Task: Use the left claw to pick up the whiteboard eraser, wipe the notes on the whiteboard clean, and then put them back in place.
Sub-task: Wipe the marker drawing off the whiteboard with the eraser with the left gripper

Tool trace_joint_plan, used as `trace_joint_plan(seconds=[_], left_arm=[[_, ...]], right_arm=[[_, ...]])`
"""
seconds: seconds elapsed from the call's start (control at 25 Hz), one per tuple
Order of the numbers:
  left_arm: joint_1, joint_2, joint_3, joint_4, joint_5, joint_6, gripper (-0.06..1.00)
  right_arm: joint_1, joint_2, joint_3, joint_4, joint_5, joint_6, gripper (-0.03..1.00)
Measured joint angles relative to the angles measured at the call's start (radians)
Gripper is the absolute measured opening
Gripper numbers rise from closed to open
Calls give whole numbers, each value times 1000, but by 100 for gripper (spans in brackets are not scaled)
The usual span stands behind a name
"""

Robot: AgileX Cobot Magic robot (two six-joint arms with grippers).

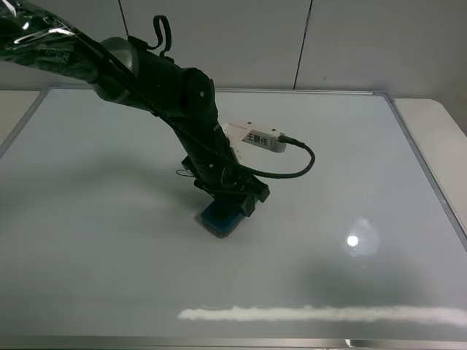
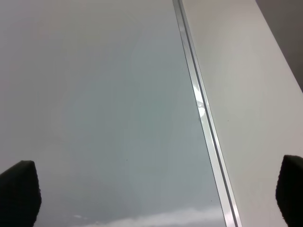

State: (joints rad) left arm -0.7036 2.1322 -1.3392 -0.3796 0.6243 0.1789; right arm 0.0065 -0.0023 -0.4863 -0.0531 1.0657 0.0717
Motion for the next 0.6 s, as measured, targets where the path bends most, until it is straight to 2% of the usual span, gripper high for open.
trace_joint_plan(seconds=[0.04,0.28,0.44,0.6], left_arm=[[-22,1,0,-36,6,27,55],[-19,4,0,-46,8,38,55],[19,13,-12,-4,23,2,55],[75,48,-74,90,54,-53,55]], right_arm=[[0,0,0,0,0,0,99],[0,0,0,0,0,0,99],[0,0,0,0,0,0,99],[0,0,0,0,0,0,99]])
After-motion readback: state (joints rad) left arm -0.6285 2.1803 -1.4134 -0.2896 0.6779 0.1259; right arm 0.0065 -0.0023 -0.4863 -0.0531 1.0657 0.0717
